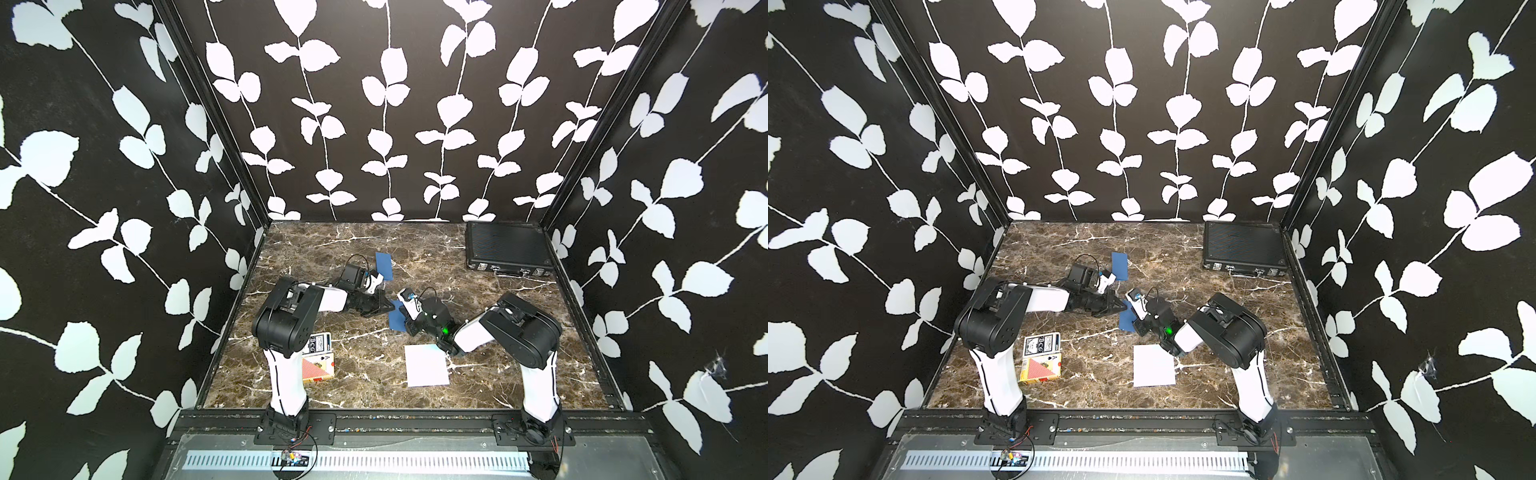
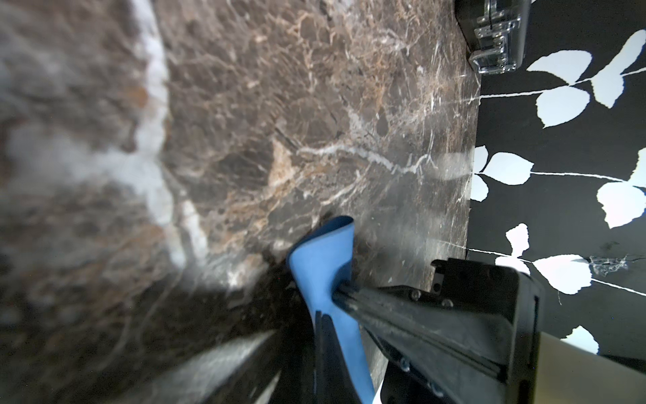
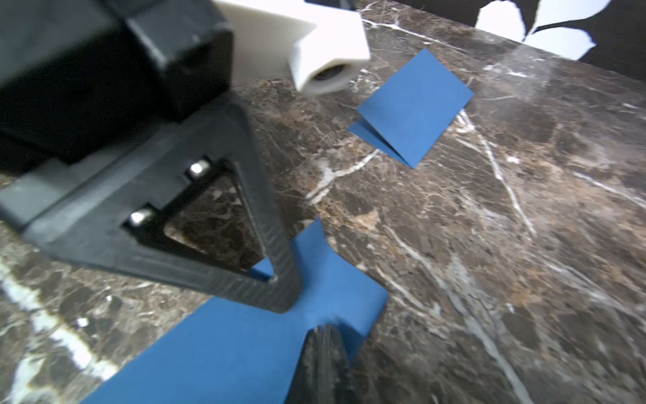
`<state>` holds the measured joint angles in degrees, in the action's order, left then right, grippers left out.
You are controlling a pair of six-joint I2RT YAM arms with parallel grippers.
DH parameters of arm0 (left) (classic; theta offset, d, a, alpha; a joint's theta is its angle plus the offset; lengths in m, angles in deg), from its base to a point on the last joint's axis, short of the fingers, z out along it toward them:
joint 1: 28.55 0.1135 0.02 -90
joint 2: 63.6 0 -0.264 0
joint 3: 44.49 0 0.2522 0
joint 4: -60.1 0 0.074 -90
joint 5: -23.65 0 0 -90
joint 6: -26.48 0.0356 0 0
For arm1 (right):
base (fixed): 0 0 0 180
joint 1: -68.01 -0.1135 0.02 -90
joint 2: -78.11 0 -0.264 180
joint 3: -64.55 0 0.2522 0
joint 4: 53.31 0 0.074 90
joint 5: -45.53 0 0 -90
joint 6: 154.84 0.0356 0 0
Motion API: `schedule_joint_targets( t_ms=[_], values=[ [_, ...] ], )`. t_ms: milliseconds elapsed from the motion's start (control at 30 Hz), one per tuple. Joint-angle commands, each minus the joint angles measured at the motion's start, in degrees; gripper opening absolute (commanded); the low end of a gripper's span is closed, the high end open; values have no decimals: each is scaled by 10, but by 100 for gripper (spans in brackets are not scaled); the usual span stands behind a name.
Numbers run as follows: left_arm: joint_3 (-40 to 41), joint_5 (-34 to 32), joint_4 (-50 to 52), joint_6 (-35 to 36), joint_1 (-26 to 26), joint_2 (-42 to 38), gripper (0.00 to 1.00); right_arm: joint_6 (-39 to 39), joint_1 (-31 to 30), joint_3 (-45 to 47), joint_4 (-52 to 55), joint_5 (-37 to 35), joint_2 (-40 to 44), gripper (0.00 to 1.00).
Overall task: Fold the square paper along the opposite sides
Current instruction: Smooth out the paper at the center of the board.
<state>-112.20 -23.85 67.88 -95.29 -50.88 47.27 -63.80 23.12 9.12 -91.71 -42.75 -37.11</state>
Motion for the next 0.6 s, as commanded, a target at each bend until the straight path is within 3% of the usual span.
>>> schedule_joint_targets(
  t_ms=[0, 133, 433, 567],
  values=[
    [24, -37, 45, 5, 4, 0, 0, -2, 10, 24, 64, -64, -8, 0],
    [28, -40, 46, 6, 4, -5, 0, -2, 14, 28, 66, -57, -3, 0],
    [21, -45, 48, 10, 4, -4, 0, 14, 31, 27, 108, 65, 104, 0],
    [23, -42, 44, 8, 5, -3, 0, 16, 30, 10, 78, 75, 97, 0]
  ],
)
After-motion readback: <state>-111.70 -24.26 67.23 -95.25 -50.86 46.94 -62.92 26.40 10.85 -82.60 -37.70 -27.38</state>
